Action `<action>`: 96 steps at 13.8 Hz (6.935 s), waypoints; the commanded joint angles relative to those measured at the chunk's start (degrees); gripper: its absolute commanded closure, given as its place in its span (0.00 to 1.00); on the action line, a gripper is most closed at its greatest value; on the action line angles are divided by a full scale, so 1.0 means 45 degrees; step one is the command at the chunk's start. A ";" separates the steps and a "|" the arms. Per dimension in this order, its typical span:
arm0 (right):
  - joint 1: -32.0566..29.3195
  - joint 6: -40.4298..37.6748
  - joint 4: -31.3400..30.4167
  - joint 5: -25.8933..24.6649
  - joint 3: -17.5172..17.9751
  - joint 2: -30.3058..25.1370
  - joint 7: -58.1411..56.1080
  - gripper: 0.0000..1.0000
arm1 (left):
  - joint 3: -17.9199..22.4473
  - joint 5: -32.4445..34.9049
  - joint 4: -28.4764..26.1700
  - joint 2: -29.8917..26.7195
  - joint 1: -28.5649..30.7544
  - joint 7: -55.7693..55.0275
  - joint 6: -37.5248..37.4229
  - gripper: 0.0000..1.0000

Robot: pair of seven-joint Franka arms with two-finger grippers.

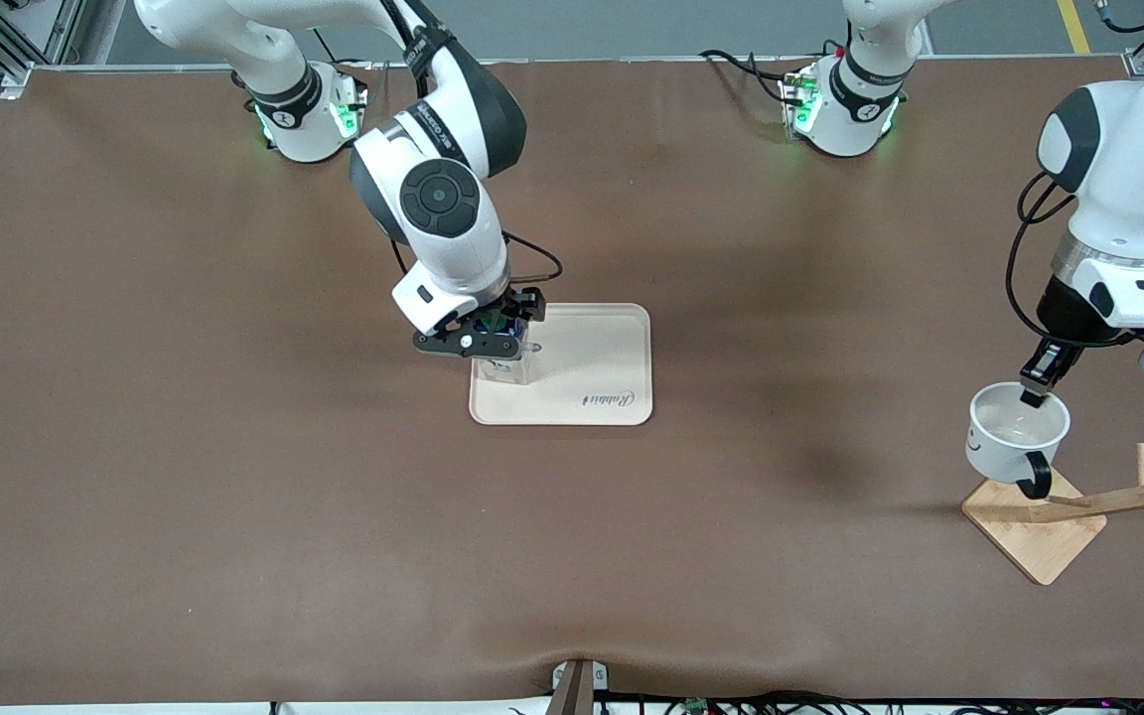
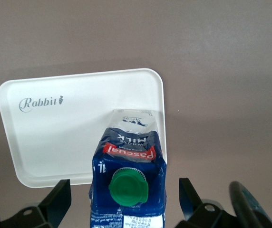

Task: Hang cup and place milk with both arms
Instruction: 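Carry the mug toward the wooden stand while the right gripper grasps milk, then hang the mug handle on the stand peg with the left gripper, then lift the milk carton off the tray and carry it aside with the right gripper, then lower the carton onto the table while the left gripper releases and withdraws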

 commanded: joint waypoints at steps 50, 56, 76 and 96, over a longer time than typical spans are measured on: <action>-0.6047 -0.3116 0.0525 -0.0207 -0.0227 -0.1201 -0.5312 0.67 | 0.0704 -0.6131 0.3202 0.2221 0.2638 0.6647 -0.2019 0.61; -0.7980 -0.3076 -0.0336 -0.0673 -0.0227 -0.1299 -0.7967 0.67 | 0.0665 -0.6111 0.4332 0.2379 0.2561 0.6452 -0.3069 0.00; -0.9721 -0.0245 -0.5218 -0.1282 -0.0227 -0.2705 -1.0003 0.67 | -0.0702 -0.3143 0.8262 0.1032 0.0627 0.6666 -1.3306 0.00; -0.9683 -0.0595 -0.3602 -0.1086 -0.0130 -0.2491 -0.9926 0.00 | 0.4587 -0.2576 0.5938 -0.1880 -0.7144 0.7155 -1.3562 0.00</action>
